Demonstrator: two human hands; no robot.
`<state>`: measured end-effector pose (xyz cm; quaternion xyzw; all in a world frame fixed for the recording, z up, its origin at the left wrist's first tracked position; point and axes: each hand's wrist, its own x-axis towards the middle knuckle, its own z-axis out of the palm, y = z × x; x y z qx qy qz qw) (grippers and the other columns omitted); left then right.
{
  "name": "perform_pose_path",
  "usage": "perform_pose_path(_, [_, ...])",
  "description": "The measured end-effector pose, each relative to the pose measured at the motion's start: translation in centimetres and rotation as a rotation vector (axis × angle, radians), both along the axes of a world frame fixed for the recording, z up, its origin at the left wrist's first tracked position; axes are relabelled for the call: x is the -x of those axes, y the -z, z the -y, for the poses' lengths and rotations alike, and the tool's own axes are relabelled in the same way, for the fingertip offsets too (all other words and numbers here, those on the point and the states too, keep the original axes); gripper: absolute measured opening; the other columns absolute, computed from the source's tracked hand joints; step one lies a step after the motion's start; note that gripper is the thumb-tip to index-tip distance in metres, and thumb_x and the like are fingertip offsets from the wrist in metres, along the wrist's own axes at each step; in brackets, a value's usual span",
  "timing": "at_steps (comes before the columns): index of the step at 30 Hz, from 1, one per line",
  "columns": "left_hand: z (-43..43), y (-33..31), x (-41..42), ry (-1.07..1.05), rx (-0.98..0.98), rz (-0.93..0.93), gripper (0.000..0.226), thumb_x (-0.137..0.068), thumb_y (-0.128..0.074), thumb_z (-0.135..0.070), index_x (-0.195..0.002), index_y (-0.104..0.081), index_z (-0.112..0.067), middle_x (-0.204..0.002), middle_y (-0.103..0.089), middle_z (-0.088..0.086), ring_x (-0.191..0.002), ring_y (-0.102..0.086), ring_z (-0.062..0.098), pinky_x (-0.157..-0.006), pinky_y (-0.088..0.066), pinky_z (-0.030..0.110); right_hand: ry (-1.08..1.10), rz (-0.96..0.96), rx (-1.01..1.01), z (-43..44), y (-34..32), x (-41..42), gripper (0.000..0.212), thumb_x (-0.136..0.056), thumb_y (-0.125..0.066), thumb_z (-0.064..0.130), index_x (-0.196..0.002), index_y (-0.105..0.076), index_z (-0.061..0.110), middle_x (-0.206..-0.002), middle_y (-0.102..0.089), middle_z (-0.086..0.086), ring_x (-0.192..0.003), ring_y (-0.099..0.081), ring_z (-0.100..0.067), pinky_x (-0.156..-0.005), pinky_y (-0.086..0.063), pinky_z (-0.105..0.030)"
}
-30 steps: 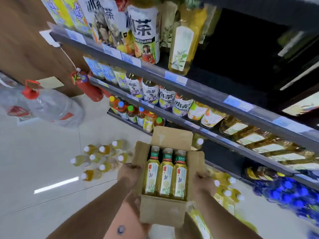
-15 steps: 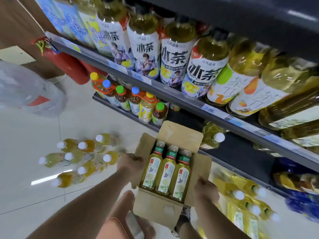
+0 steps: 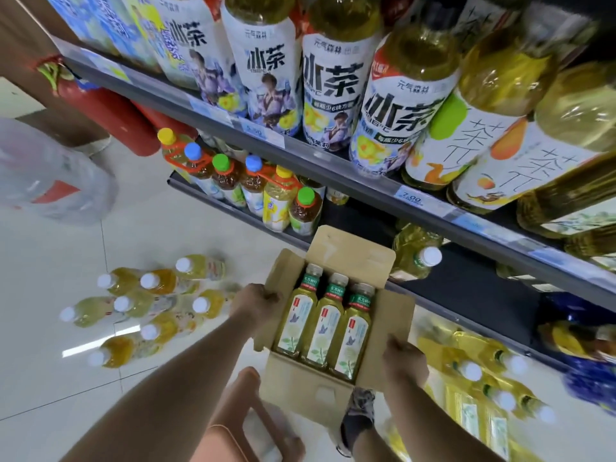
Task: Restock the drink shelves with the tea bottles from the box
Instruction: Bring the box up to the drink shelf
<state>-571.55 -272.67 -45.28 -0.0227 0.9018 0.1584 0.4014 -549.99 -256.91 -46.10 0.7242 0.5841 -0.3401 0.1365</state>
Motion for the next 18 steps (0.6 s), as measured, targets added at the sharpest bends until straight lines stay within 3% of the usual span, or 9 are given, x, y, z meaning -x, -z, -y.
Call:
perform_pose_path(3, [0.1,-1.4,-0.4,0.097,0.011,-0.049,0.027,-0.097,-0.050,-0.022,-0.111,-0.071,-0.013,-0.094,-0.066,0.008,-0.092,-0.063,0.027,-0.070,-0.045,0.027,-0.023,0.021,0.042,-0.1,-1.2,-0.2,0.037,-0.101,-0.047,0.031,-0.107,-0.072,0.005,-0.111,-0.070,-0.018,-0.097,-0.063,-0.035,-0.080,-0.046,-0.032])
perform_pose_path(7, [1.8,-5.7,-0.6,0.092,-0.011,-0.069,0.042,-0.092,-0.047,-0.018,-0.131,-0.059,-0.019,-0.120,-0.068,0.009,-0.108,-0.063,0.029,-0.085,-0.053,0.031,0.041,-0.050,0.048,-0.2,-5.2,-0.3,0.031,-0.096,-0.054,0.023,-0.122,-0.067,0.013,-0.124,-0.066,-0.013,-0.113,-0.060,-0.035,-0.095,-0.047,-0.036])
perform_pose_path(9, [3.1,-9.2,-1.4,0.169,0.003,-0.048,0.041,-0.092,-0.050,-0.020,-0.132,-0.058,-0.016,-0.121,-0.066,0.009,-0.105,-0.062,0.025,-0.079,-0.051,0.030,0.072,-0.111,0.047,0.1,-8.5,-0.3,0.036,-0.093,-0.059,0.023,-0.129,-0.062,0.014,-0.130,-0.063,-0.011,-0.118,-0.059,-0.033,-0.098,-0.045,-0.036])
perform_pose_path(13, [5.4,-17.9,-3.8,0.360,-0.013,0.004,0.035,-0.094,-0.052,-0.024,-0.127,-0.062,-0.016,-0.127,-0.065,0.008,-0.118,-0.059,0.027,-0.093,-0.050,0.032,0.011,-0.188,0.111,1.4,-16.3,-0.5,0.038,-0.089,-0.060,0.028,-0.125,-0.063,0.016,-0.127,-0.064,-0.009,-0.114,-0.061,-0.031,-0.097,-0.049,-0.037])
perform_pose_path(18, [7.3,-29.5,-6.6,0.483,-0.029,-0.009,0.036,-0.095,-0.046,-0.021,-0.129,-0.060,-0.020,-0.129,-0.064,0.007,-0.119,-0.059,0.026,-0.094,-0.051,0.032,-0.187,-0.237,0.169,3.7,-27.4,-0.8,0.035,-0.090,-0.058,0.027,-0.120,-0.065,0.012,-0.120,-0.067,-0.010,-0.105,-0.063,-0.029,-0.088,-0.052,-0.034])
